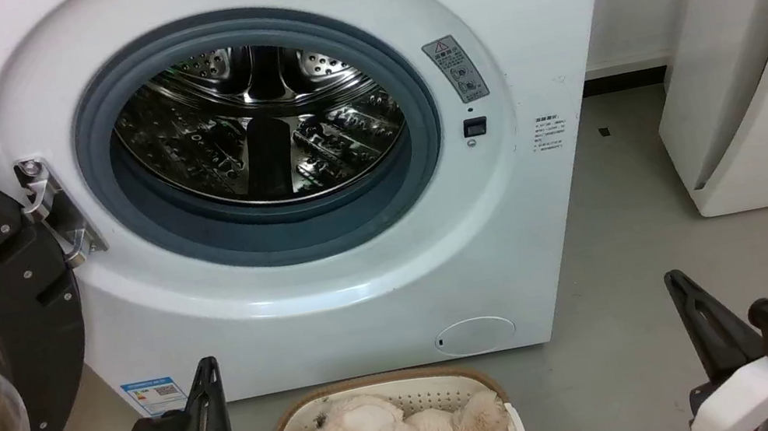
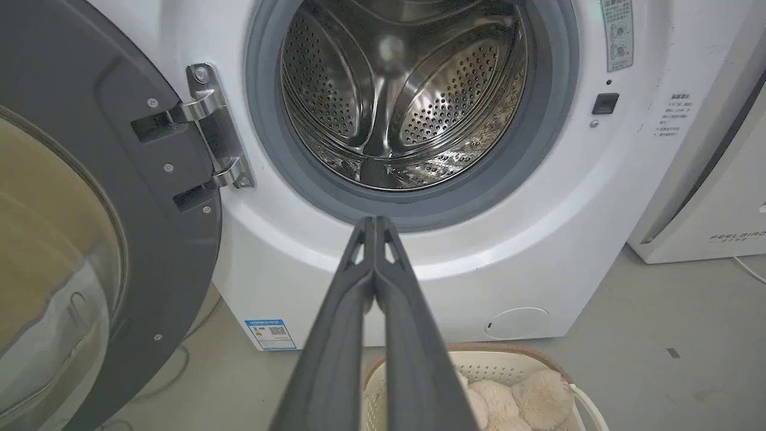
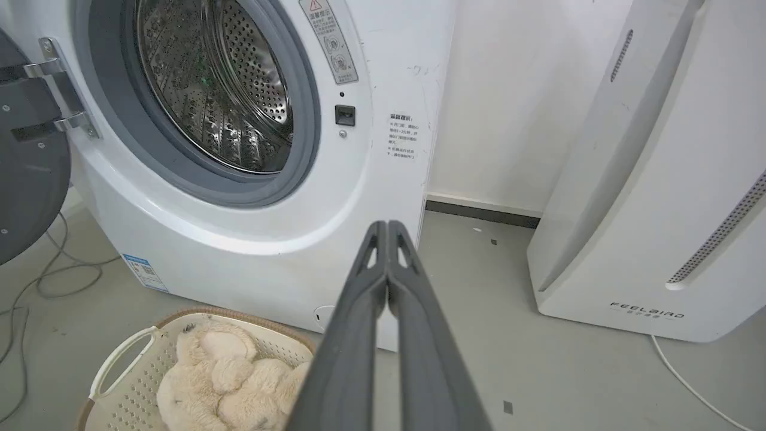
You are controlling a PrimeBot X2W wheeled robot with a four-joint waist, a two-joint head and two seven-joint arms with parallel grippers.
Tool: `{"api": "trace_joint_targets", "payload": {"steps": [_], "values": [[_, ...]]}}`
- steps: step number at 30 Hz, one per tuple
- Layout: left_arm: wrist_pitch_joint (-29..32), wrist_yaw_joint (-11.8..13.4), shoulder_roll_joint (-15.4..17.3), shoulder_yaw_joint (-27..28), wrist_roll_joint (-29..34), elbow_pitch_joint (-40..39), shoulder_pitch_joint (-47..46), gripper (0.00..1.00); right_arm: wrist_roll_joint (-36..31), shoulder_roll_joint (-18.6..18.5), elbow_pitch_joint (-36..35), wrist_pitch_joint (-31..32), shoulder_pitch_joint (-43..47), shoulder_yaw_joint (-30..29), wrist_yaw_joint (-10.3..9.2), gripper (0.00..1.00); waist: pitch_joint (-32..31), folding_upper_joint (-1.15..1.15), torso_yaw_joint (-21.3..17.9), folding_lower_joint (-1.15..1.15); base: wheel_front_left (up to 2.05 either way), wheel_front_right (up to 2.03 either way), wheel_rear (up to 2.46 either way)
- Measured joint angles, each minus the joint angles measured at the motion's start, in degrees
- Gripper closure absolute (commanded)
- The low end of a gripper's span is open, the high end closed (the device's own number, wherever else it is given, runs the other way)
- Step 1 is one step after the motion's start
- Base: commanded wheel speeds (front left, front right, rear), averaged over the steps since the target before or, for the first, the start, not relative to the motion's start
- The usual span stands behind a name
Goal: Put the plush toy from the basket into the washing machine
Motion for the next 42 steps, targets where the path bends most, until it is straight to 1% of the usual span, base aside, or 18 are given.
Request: {"api": "trace_joint_targets", "payload": {"steps": [12, 13, 26, 39, 42], "values": [[0.00, 0.00, 0.00, 0.00, 0.00, 0.00, 0.00, 1.00, 0.00, 0.00, 0.00, 0.00, 0.00, 0.00, 0.00, 1.00, 0.00, 0.00, 0.00, 0.00, 0.00, 0.00, 0.00], [0.00, 0.03, 0.00, -0.03, -0.01, 0.01, 0.02, 0.00, 0.03, 0.00, 0.00, 0.00, 0.02, 0.00, 0.00, 0.00, 0.00, 0.00, 0.00, 0.00, 0.00, 0.00, 0.00], [-0.88, 0.53, -0.01, -0.89, -0.02, 0.82, -0.02, 0.00, 2.01, 0.00, -0.43, -0.86, 0.02, -0.46, 0.00, 0.00, 0.64, 0.00, -0.07, 0.00, 0.00, 0.00, 0.00], [-2.47, 0.51, 0.11, -3.30, 0.15, 6.59, -4.69, 0.00, 5.14, 0.00, -0.64, -2.32, -0.75, -0.92, 0.00, 0.00, 3.64, 0.00, -1.20, 0.00, 0.00, 0.00, 0.00], [-2.81, 0.04, 0.26, -4.17, 0.56, 8.91, -6.17, 0.00, 5.60, 0.00, -0.87, -2.65, -1.47, -1.08, 0.00, 0.00, 4.66, 0.00, -1.59, 0.00, 0.00, 0.00, 0.00]]}}
